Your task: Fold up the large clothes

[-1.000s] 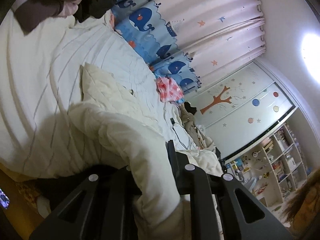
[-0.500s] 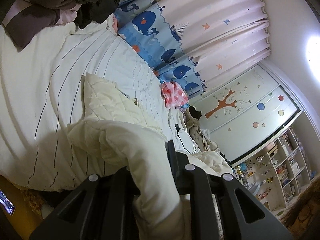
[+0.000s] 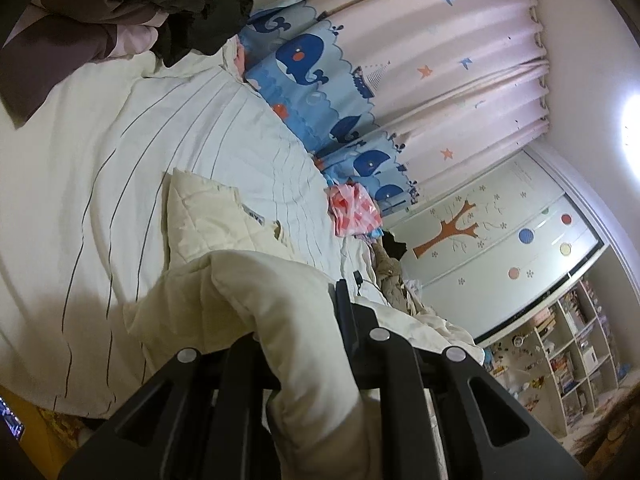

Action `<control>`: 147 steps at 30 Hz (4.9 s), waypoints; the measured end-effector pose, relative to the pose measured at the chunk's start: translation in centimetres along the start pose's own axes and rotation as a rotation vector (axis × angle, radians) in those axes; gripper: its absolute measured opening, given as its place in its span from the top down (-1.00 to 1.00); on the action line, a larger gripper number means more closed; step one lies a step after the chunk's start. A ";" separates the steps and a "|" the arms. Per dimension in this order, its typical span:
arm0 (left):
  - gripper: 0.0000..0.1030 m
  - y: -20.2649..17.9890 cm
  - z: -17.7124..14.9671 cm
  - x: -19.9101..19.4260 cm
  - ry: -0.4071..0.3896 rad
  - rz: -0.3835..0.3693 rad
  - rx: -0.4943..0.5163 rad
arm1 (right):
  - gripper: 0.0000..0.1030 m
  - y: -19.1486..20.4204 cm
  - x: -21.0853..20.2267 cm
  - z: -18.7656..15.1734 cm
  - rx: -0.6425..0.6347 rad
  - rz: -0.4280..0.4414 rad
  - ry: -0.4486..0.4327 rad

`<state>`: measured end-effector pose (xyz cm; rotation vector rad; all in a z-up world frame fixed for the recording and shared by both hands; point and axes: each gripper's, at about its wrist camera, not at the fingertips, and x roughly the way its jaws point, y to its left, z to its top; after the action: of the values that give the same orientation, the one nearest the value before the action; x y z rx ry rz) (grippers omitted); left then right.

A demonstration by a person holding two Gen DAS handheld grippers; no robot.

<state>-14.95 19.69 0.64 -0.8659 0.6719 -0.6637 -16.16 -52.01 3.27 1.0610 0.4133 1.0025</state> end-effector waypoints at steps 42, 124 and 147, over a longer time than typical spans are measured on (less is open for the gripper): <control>0.70 8.0 6.4 17.9 -0.119 0.582 0.154 | 0.41 -24.9 11.3 7.7 0.179 -0.499 -0.047; -0.65 10.7 7.4 33.3 0.151 0.730 0.333 | -0.85 -28.0 25.1 8.0 -0.322 -1.233 0.348; -0.87 9.9 5.8 32.6 0.095 0.757 0.365 | -0.88 -26.1 19.4 6.7 -0.361 -1.181 0.316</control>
<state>11.79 2.66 -13.15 -0.2003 0.8608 -0.1283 11.11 -42.42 -13.06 0.1955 0.9280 0.1401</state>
